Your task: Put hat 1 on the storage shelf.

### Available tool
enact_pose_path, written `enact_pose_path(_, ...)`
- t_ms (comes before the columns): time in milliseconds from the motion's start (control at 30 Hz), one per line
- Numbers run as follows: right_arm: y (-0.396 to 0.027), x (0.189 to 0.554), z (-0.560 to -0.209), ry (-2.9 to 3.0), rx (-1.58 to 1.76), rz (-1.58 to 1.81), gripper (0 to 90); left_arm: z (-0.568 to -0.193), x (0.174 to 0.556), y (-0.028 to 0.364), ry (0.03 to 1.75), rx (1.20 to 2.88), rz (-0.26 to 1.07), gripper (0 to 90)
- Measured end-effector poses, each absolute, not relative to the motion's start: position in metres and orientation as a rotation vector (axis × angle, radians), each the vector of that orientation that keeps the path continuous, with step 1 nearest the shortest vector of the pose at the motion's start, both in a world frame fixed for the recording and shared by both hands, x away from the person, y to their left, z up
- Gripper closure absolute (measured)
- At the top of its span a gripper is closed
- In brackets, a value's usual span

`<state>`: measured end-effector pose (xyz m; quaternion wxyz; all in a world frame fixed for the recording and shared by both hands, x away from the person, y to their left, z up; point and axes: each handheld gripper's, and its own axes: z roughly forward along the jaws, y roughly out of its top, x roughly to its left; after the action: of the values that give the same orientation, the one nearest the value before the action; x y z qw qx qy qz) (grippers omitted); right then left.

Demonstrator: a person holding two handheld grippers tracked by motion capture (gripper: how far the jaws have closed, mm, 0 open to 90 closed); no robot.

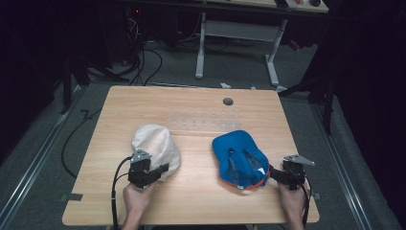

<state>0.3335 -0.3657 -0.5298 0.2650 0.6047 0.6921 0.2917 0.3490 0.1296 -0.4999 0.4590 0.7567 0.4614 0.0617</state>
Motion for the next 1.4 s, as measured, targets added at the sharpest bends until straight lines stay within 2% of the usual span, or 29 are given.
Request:
enact_pose_path(567, -0.366, 0.334, -0.53, 1.869, 1.636, 0.794, 32.0, -0.482, 0.352, 0.141, 1.109, 1.872, 0.172, 80.1)
enact_pose_path(1400, -0.366, 0.334, -0.53, 1.87, 1.634, 0.798, 31.6, -0.456, 0.375, 0.151, 1.119, 1.872, 0.234, 80.3)
